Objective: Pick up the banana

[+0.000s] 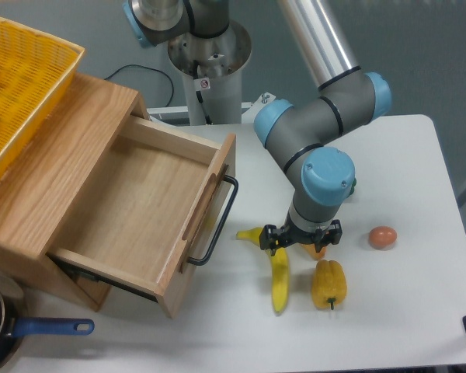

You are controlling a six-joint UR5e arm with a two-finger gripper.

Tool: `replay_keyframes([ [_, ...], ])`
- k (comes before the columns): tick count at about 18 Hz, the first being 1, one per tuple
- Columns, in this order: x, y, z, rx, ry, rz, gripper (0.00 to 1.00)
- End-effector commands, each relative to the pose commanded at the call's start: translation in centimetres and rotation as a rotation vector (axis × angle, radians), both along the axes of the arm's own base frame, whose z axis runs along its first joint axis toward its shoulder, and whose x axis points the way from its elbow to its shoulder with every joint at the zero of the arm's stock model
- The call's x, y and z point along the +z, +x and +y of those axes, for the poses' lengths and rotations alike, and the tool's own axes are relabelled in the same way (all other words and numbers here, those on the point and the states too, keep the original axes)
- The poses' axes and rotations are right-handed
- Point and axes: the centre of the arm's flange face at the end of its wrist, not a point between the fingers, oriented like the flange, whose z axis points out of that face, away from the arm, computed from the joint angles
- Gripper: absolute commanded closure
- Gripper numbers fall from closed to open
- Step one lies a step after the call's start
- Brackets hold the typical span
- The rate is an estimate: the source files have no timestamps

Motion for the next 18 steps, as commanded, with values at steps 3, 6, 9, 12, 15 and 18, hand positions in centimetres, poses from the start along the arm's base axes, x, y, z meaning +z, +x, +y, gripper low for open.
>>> replay_keyframes([
  [3,-0.8,-0.1,0.1,0.0,-0.003,-0.005,0.0],
  [6,-1.6,0.1,0.7,-0.011,-0.002,-0.002,0.0],
  [9,-1.9,0.1,0.7,-0.011,-0.004,-0.006,0.0],
  [12,-2.4,0.2,0.8,-0.014,-0.008,-0.013,0.0],
  [15,-2.7,0.2,0.8,-0.014,-0.012,-0.018,0.0],
  [18,-3.5,0.5,1.2,-0.021,-0.019,-0.026,0.0],
])
